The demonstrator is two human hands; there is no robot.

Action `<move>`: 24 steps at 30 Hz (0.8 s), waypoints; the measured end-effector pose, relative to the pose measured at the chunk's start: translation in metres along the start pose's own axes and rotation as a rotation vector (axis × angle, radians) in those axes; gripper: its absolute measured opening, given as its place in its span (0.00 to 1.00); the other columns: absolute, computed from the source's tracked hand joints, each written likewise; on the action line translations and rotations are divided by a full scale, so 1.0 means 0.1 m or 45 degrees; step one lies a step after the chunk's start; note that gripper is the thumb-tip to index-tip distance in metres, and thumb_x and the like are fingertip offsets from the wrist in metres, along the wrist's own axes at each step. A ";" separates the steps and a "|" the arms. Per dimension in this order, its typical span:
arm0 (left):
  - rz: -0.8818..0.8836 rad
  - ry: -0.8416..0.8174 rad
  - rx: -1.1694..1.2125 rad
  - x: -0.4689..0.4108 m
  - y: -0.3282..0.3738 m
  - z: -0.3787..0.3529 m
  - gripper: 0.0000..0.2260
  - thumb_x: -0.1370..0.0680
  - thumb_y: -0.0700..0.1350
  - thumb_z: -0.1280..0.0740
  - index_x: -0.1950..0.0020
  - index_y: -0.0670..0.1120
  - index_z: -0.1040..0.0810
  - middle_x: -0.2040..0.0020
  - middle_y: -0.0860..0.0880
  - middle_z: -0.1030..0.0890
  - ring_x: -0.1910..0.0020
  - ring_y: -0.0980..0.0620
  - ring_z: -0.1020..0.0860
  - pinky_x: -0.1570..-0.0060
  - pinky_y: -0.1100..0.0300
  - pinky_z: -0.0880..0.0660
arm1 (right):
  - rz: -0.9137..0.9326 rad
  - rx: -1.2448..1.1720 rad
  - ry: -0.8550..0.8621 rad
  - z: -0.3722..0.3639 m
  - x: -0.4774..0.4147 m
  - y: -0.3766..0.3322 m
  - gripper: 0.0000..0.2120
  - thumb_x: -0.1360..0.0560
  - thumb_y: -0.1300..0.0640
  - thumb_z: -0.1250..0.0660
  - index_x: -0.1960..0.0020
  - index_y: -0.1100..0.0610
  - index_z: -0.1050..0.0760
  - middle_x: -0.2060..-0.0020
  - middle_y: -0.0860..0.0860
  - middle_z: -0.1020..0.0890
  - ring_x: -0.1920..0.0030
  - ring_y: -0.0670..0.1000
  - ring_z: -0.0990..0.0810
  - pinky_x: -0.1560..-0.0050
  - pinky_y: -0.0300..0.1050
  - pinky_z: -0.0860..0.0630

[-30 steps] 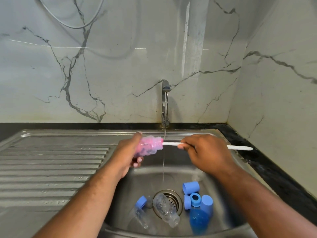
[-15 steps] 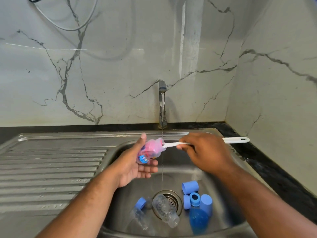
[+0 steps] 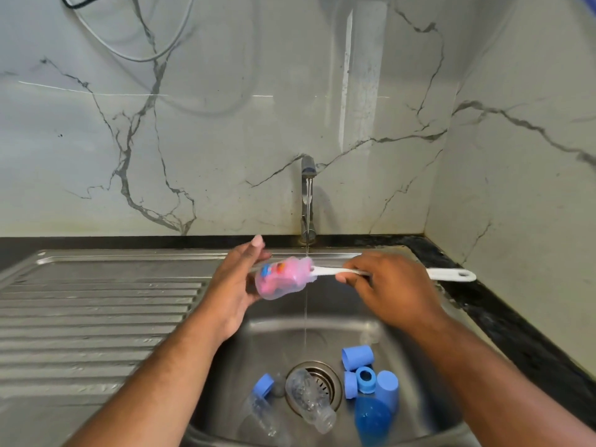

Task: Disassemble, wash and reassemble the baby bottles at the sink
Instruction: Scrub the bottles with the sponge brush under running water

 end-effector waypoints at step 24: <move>0.621 -0.204 -0.320 0.16 -0.20 -0.03 0.30 0.24 0.68 0.37 0.41 0.42 0.19 0.52 0.40 0.14 0.58 0.44 0.15 0.62 0.55 0.21 | -0.137 -0.185 -0.178 -0.11 0.03 -0.07 0.10 0.23 0.39 0.31 0.52 0.44 0.16 0.62 0.43 0.17 0.61 0.45 0.22 0.58 0.45 0.26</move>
Point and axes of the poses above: each hand's wrist, its own x-axis away from the middle knuckle, its own z-axis out of the back of the hand, y = z × x, the point moved 2 cm from there along -x, towards the middle knuckle
